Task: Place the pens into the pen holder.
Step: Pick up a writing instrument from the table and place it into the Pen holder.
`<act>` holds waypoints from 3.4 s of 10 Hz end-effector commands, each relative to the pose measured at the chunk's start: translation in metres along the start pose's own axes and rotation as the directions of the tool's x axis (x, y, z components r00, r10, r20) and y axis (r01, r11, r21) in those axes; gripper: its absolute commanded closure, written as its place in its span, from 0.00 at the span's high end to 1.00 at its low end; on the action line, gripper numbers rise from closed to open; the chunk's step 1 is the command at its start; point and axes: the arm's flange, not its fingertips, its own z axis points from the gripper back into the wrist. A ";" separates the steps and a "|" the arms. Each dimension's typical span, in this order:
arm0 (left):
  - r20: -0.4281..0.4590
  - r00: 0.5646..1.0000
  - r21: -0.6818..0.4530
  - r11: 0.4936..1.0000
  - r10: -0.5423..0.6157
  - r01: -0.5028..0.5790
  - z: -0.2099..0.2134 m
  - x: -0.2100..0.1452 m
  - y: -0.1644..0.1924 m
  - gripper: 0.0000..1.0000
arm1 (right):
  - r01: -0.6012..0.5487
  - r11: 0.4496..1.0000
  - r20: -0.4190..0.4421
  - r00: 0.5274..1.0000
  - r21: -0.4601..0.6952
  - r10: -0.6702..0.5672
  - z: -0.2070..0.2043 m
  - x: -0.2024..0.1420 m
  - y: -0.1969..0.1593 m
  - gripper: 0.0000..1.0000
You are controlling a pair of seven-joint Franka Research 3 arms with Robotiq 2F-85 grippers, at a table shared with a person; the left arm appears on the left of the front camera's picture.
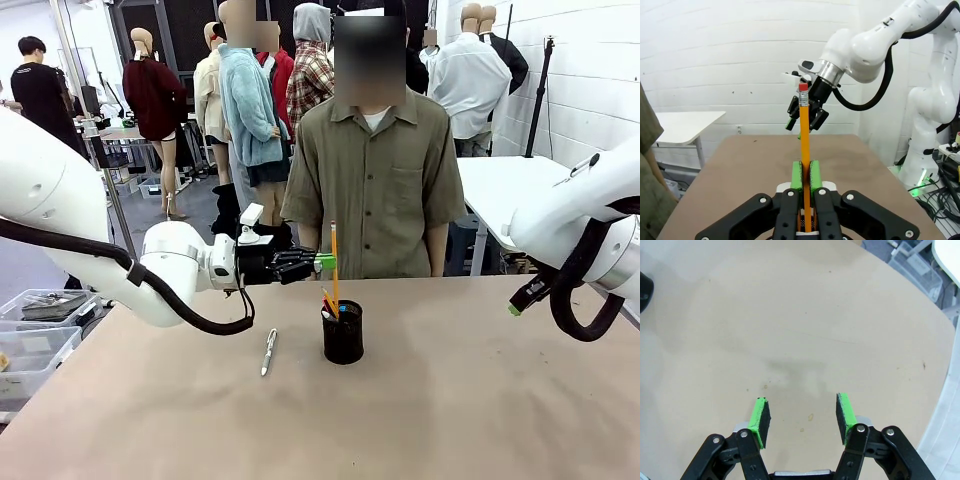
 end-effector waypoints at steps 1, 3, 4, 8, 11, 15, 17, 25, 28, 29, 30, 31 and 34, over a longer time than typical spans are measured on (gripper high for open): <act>-0.023 0.999 -0.021 0.999 0.035 -0.035 -0.009 -0.003 0.007 0.00 | -0.004 1.000 0.022 1.000 0.002 0.004 -0.001 -0.002 -0.001 0.67; -0.039 0.998 -0.044 0.998 0.049 -0.051 -0.017 -0.011 0.007 0.00 | -0.004 1.000 0.022 1.000 0.002 0.004 -0.001 -0.002 -0.001 0.67; -0.054 0.997 -0.052 0.997 0.051 -0.053 -0.023 -0.012 0.005 0.00 | -0.004 1.000 0.022 1.000 0.002 0.004 -0.001 -0.002 -0.001 0.67; -0.079 0.996 -0.063 0.997 0.048 -0.053 -0.029 -0.014 0.010 0.12 | -0.004 1.000 0.022 1.000 0.002 0.004 -0.001 -0.002 -0.001 0.67; -0.078 0.996 -0.063 0.997 0.042 -0.047 -0.027 -0.011 0.008 0.72 | -0.004 1.000 0.022 1.000 0.002 0.004 -0.001 -0.002 -0.001 0.67; -0.053 0.999 -0.055 0.998 0.013 -0.016 -0.014 0.003 -0.002 0.89 | -0.004 1.000 0.022 1.000 0.002 0.004 -0.001 -0.002 -0.001 0.67; -0.055 0.998 -0.022 0.999 -0.041 0.040 0.003 0.026 -0.016 0.89 | -0.004 1.000 0.022 1.000 0.002 0.004 -0.001 -0.002 -0.001 0.67; -0.293 0.931 0.430 0.900 0.217 -0.075 0.114 0.120 -0.086 0.89 | -0.004 1.000 0.022 1.000 0.002 0.004 -0.001 -0.002 -0.001 0.67; -0.407 0.780 0.608 0.779 0.475 -0.157 0.117 0.141 -0.088 0.89 | -0.004 1.000 0.022 1.000 0.002 0.004 -0.001 -0.002 -0.001 0.67; -0.413 0.711 0.689 0.706 0.569 -0.164 0.115 0.142 -0.086 0.89 | -0.004 1.000 0.022 1.000 0.002 0.004 -0.001 -0.002 -0.001 0.67; -0.405 0.635 0.745 0.640 0.658 -0.187 0.113 0.144 -0.083 0.89 | -0.004 1.000 0.022 1.000 0.002 0.004 -0.001 -0.002 -0.001 0.67; -0.386 0.564 0.802 0.568 0.730 -0.185 0.108 0.144 -0.079 0.89 | -0.004 1.000 0.022 1.000 0.002 0.004 -0.001 -0.002 -0.001 0.67; -0.335 0.426 0.863 0.455 0.841 -0.221 0.090 0.135 -0.060 0.89 | -0.004 1.000 0.022 1.000 0.002 0.004 -0.001 -0.002 -0.001 0.67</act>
